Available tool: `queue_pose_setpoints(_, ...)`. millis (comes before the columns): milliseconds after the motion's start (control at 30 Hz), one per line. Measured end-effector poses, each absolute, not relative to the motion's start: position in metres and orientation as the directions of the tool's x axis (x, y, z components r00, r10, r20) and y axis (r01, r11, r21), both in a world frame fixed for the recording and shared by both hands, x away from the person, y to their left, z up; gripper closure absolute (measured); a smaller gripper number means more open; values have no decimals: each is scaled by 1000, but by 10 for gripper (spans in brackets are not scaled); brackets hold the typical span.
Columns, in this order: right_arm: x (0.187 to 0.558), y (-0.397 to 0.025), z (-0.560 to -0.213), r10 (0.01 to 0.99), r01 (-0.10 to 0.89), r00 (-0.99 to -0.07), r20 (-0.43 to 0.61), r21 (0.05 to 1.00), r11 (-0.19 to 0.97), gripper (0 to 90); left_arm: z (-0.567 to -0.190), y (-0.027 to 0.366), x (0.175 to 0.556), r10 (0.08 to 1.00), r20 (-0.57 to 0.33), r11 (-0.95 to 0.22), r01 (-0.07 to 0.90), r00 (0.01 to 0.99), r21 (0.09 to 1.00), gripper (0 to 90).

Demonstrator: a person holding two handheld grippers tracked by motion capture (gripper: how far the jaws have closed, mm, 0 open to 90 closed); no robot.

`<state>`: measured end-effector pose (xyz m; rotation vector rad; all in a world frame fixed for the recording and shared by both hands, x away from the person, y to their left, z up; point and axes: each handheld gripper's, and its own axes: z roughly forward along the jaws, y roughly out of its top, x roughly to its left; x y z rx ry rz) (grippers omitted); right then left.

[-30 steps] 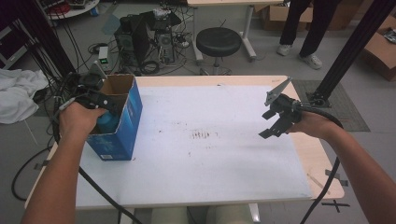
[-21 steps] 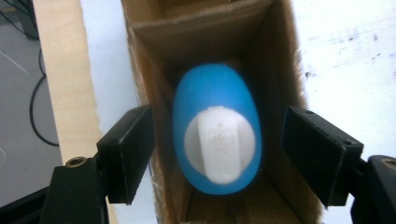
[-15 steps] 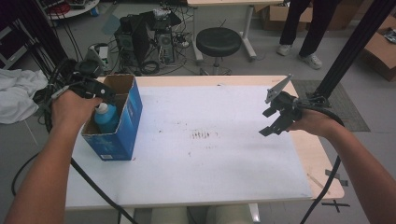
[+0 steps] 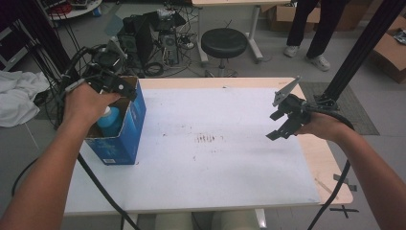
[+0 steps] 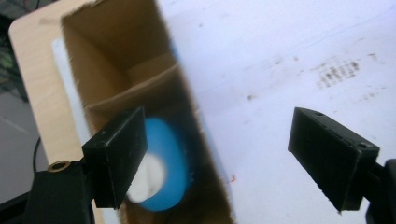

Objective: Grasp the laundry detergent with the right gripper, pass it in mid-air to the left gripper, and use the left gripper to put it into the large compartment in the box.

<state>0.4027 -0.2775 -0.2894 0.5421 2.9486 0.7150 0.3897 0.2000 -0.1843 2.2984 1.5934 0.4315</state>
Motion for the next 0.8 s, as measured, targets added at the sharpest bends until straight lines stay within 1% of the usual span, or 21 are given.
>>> queue_pose_setpoints(67,402,-277,-289,343,315,-939,23,458,831,176,-181,188,389,921,78,-378,830,381,410,194)
queue_pose_setpoints(100,402,-277,-289,343,315,-939,23,458,831,176,-181,188,389,921,78,-378,830,381,410,194)
queue_pose_setpoints(167,402,-276,-289,343,315,-939,24,458,831,175,-179,176,389,901,84,-421,813,425,402,193)
queue_pose_setpoints(200,402,-276,-289,343,315,-939,24,458,831,175,-179,176,389,901,84,-421,813,425,402,192)
queue_pose_setpoints(300,401,-274,-289,340,314,-940,26,455,833,174,-177,161,388,867,105,-486,779,487,398,195)
queue_pose_setpoints(333,401,-274,-289,340,314,-940,26,455,833,174,-177,161,388,867,105,-486,779,487,398,196)
queue_pose_setpoints(433,402,-272,-288,337,310,-941,24,457,834,175,-178,146,386,824,120,-552,736,554,391,196)
queue_pose_setpoints(467,402,-272,-288,337,310,-941,24,457,834,175,-178,146,386,824,120,-552,736,554,391,196)
queue_pose_setpoints(533,401,-271,-286,334,308,-942,24,454,836,176,-179,135,383,785,120,-600,697,608,392,196)
queue_pose_setpoints(567,401,-271,-286,334,308,-942,24,454,836,176,-179,135,383,785,120,-600,697,608,392,195)
queue_pose_setpoints(633,402,-270,-284,337,310,-941,21,453,836,174,-181,124,381,747,118,-641,662,654,389,195)
queue_pose_setpoints(667,402,-269,-284,338,310,-941,21,453,836,174,-181,124,381,747,118,-641,662,654,389,195)
queue_pose_setpoints(700,402,-269,-283,335,308,-942,20,452,837,174,-183,116,380,713,119,-676,631,691,382,196)
queue_pose_setpoints(733,402,-268,-283,336,309,-941,20,451,837,173,-183,116,380,713,119,-676,631,691,382,196)
queue_pose_setpoints(800,402,-267,-283,335,308,-942,20,449,839,173,-187,105,377,665,111,-717,590,738,370,196)
